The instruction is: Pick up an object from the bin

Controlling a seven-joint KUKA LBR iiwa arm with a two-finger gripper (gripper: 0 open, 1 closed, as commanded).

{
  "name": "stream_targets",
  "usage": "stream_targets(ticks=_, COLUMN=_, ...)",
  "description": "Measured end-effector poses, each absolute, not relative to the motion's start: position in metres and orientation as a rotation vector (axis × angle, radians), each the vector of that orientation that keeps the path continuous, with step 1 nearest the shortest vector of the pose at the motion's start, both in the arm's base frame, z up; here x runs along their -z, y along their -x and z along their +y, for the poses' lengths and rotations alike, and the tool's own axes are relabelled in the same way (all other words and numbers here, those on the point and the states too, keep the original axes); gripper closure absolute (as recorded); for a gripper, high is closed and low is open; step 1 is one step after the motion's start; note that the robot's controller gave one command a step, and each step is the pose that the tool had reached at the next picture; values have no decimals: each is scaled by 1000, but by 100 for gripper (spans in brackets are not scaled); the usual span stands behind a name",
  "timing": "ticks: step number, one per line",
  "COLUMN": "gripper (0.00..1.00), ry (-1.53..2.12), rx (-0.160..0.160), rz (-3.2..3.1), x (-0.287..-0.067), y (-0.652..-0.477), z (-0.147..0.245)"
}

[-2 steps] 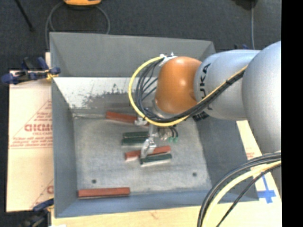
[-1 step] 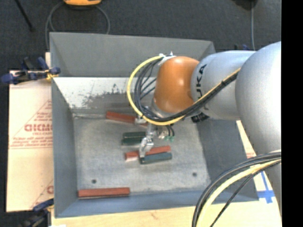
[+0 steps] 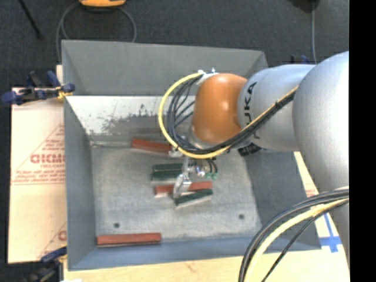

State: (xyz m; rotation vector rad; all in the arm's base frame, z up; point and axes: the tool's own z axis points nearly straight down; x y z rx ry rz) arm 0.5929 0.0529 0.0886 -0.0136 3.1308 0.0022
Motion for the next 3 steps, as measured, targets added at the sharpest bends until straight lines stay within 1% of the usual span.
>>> stream_targets(ticks=1, gripper=100, ry=-42, rx=-1, rz=3145, x=-80, y=-605, z=57)
stream_targets(ticks=3, gripper=100, ry=-43, rx=-1, rz=3143, x=-82, y=-604, z=57)
